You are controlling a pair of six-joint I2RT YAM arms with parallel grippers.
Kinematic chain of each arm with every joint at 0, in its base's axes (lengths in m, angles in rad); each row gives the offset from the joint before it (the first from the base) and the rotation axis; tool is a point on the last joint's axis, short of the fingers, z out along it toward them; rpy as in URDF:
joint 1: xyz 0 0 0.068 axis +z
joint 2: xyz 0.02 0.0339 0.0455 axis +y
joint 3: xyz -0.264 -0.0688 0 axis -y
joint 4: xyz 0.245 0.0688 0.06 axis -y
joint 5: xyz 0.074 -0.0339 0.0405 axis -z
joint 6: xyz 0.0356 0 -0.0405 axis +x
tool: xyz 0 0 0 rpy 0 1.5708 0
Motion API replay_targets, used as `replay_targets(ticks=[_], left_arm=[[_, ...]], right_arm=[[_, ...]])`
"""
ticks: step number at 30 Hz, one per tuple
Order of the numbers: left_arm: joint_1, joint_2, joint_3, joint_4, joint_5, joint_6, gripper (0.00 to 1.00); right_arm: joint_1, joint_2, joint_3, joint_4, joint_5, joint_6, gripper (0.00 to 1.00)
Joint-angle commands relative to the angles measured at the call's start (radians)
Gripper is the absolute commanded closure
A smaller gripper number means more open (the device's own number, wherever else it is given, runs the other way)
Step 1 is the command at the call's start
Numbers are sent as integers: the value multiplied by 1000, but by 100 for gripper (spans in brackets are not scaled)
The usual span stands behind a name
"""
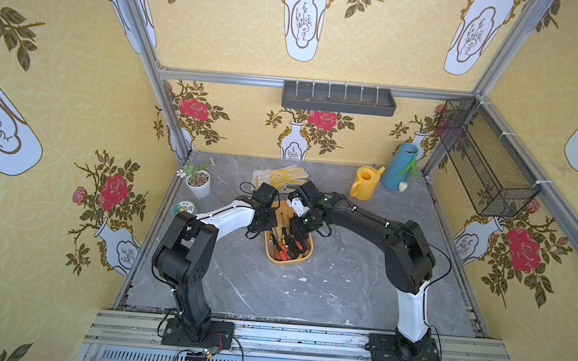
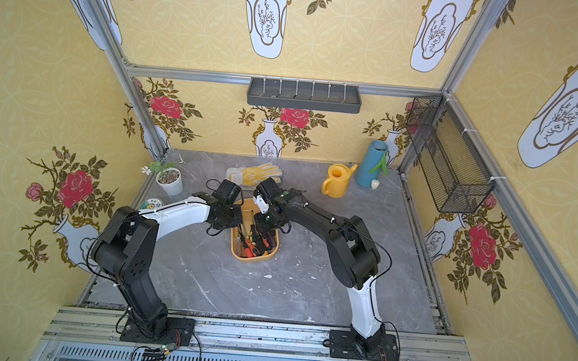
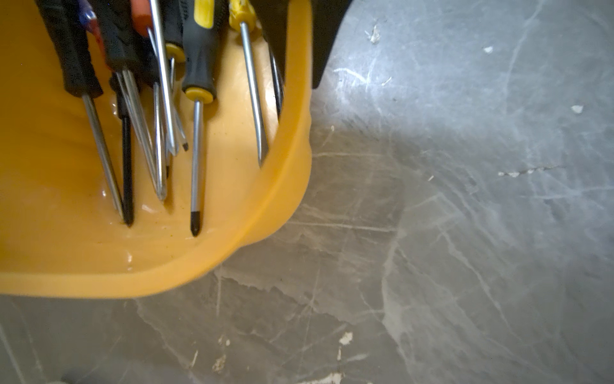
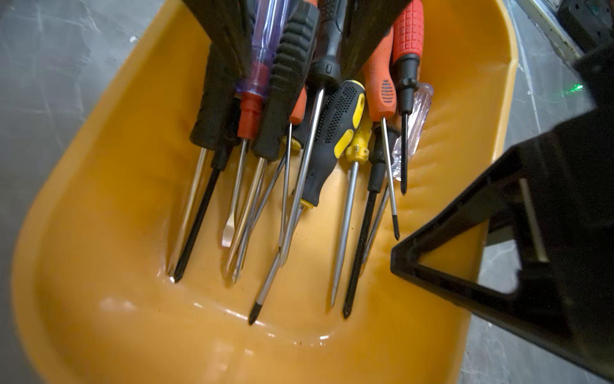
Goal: Take out the screwdriver from the storage box
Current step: Pick up the screwdriver from the storage box.
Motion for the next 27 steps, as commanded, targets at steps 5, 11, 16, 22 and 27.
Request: replay_targets(ticks=[5,11,16,22,27], left_arm=[[0,6,-7,40,13,-4,100],[0,6,-5,41,12,-4,100],[0,9,-3,42,13,-5,100],[0,12,-5,41,11,-4,100],[0,11,-2,33,13,-3,100]], right_arm=[[12,49,22,-17,23,0,51],[28,85,58,-53,52,-14,54],[29,98,63,-73,79,-13,59],[29,77,52,-58,93,-7,68],[29,63,53,-50,93,-6,72]])
